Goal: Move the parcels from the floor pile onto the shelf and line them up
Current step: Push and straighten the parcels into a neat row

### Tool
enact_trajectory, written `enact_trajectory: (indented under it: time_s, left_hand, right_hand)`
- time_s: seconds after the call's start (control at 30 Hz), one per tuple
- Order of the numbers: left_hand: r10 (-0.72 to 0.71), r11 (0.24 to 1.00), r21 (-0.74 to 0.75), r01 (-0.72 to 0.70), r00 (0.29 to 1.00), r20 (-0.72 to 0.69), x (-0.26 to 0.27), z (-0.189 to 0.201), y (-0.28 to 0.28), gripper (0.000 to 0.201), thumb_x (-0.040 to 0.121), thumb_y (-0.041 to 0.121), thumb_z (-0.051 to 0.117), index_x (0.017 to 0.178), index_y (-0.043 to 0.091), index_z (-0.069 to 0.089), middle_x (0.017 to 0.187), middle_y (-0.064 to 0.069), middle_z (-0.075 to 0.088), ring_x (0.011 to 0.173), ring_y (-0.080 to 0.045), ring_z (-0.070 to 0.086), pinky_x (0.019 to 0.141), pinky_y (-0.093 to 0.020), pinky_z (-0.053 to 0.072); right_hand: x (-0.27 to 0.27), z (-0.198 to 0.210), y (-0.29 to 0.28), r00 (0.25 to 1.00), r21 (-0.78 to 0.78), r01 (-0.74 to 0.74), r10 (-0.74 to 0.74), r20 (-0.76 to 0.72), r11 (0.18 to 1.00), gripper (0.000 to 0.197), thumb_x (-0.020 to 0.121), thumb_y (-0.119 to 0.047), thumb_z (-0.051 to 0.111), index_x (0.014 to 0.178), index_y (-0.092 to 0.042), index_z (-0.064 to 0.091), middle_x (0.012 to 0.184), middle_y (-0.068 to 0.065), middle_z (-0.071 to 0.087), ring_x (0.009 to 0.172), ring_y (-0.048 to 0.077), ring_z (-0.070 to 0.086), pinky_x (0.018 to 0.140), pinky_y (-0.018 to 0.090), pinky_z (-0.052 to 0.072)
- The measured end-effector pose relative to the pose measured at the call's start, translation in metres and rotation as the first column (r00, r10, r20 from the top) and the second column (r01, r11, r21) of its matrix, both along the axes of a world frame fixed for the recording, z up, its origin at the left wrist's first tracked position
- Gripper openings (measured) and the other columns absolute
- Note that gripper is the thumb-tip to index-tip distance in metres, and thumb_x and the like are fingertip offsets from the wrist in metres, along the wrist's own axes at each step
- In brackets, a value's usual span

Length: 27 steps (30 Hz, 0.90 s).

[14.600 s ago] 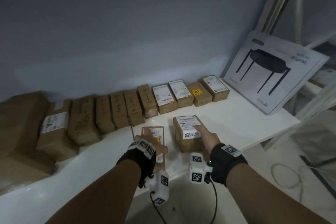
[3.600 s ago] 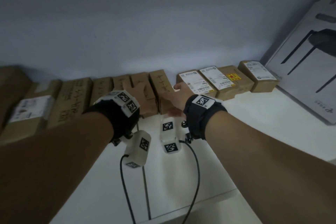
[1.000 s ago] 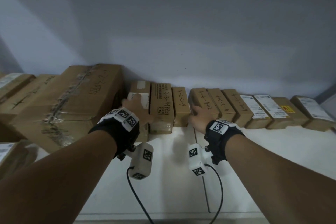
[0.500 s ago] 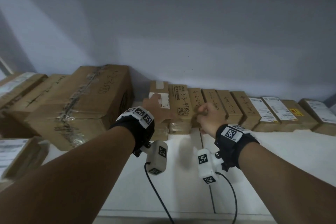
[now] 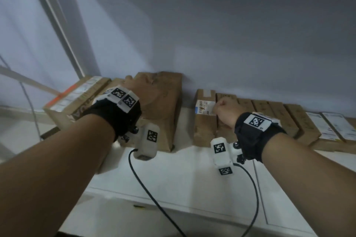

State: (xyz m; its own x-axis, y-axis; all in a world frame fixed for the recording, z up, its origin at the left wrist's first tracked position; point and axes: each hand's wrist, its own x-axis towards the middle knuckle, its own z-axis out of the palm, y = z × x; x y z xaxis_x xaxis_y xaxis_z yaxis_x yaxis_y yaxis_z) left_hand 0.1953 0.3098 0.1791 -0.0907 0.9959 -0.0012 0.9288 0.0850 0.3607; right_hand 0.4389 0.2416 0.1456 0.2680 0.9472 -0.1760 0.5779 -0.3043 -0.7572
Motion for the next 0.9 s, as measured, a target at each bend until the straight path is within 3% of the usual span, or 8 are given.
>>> enact_trajectory:
  time_s: [0.07,0.13,0.23,0.37,0.43,0.6,0.77,0.9]
  left_hand:
    - [0.084,0.993,-0.076,-0.086,0.996,-0.022,-0.04,-0.006,-0.006,0.099,0.061,0.081,0.044,0.141,0.024,0.042,0.146,-0.014,0.044,0.133,-0.036,0.042,0.111,-0.05,0.033]
    - [0.095,0.982,-0.166,-0.09,0.995,0.022,-0.06,-0.017,-0.01,0.115,0.057,0.079,0.054,0.151,0.019,0.027,0.151,-0.013,0.039,0.135,-0.035,0.041,0.11,-0.049,0.035]
    - [0.105,0.979,-0.184,-0.09,0.992,0.07,-0.065,-0.03,-0.012,0.113,0.067,0.06,0.076,0.154,0.019,0.016,0.147,-0.012,0.044,0.131,-0.034,0.046,0.103,-0.044,0.042]
    - [0.113,0.982,-0.173,-0.08,0.975,0.193,-0.071,-0.037,-0.008,0.111,0.064,0.068,0.073,0.152,0.026,0.021,0.148,-0.009,0.044,0.131,-0.033,0.046,0.105,-0.044,0.042]
    - [0.158,0.979,-0.165,-0.119,0.956,0.249,-0.074,-0.044,-0.008,0.102,0.07,0.067,0.07,0.151,0.023,0.027,0.146,-0.009,0.047,0.129,-0.032,0.049,0.103,-0.041,0.043]
    - [0.127,0.983,-0.163,-0.083,0.952,0.28,-0.054,-0.055,-0.016,0.108,0.052,0.081,0.063,0.144,0.033,0.032,0.135,-0.009,0.051,0.116,-0.033,0.055,0.098,-0.046,0.05]
    - [0.057,0.979,-0.202,0.005,0.951,0.303,-0.034,-0.055,-0.018,0.097,0.059,0.076,0.063,0.141,0.032,0.036,0.129,-0.006,0.053,0.11,-0.029,0.058,0.095,-0.045,0.052]
    - [0.019,0.991,-0.134,0.017,0.964,0.264,-0.056,-0.036,-0.011,0.066,0.081,0.06,0.06,0.136,0.027,0.045,0.121,0.002,0.06,0.098,-0.018,0.058,0.089,-0.037,0.049]
  right_hand:
    - [-0.022,0.002,0.002,0.998,-0.008,-0.049,0.049,-0.035,0.999,0.006,0.092,-0.018,0.054,0.087,-0.014,0.054,0.085,0.009,0.058,0.069,0.022,0.052,0.055,0.026,0.042]
    - [-0.045,0.002,0.005,0.992,-0.045,-0.087,0.082,-0.092,0.995,0.007,0.092,-0.021,0.056,0.092,-0.014,0.055,0.088,0.01,0.057,0.068,0.024,0.055,0.053,0.027,0.045]
    - [-0.078,0.001,0.011,0.968,-0.115,-0.129,0.1,-0.23,0.985,0.032,0.094,-0.033,0.058,0.119,-0.013,0.053,0.095,0.007,0.058,0.073,0.024,0.059,0.071,0.039,0.059]
    - [-0.109,-0.005,0.017,0.936,-0.165,-0.16,0.096,-0.339,0.973,0.06,0.092,-0.044,0.06,0.14,-0.017,0.038,0.116,0.007,0.056,0.074,0.025,0.065,0.078,0.039,0.061]
    - [-0.113,-0.007,0.018,0.931,-0.18,-0.143,0.07,-0.357,0.973,0.055,0.09,-0.044,0.063,0.133,-0.016,0.043,0.12,0.009,0.057,0.072,0.025,0.066,0.073,0.036,0.062]
    - [-0.096,-0.002,0.017,0.937,-0.186,-0.049,-0.019,-0.348,0.981,0.021,0.092,-0.03,0.064,0.086,-0.02,0.046,0.094,0.009,0.059,0.063,0.024,0.062,0.067,0.037,0.061]
    - [-0.072,-0.005,0.01,0.965,-0.18,0.0,-0.047,-0.257,0.984,0.016,0.091,-0.016,0.062,0.089,-0.02,0.047,0.09,0.013,0.064,0.049,0.023,0.061,0.053,0.035,0.058]
    - [-0.062,-0.005,0.006,0.967,-0.165,0.026,-0.067,-0.247,0.986,0.02,0.093,-0.013,0.061,0.104,-0.018,0.044,0.089,0.015,0.061,0.049,0.023,0.055,0.052,0.034,0.053]
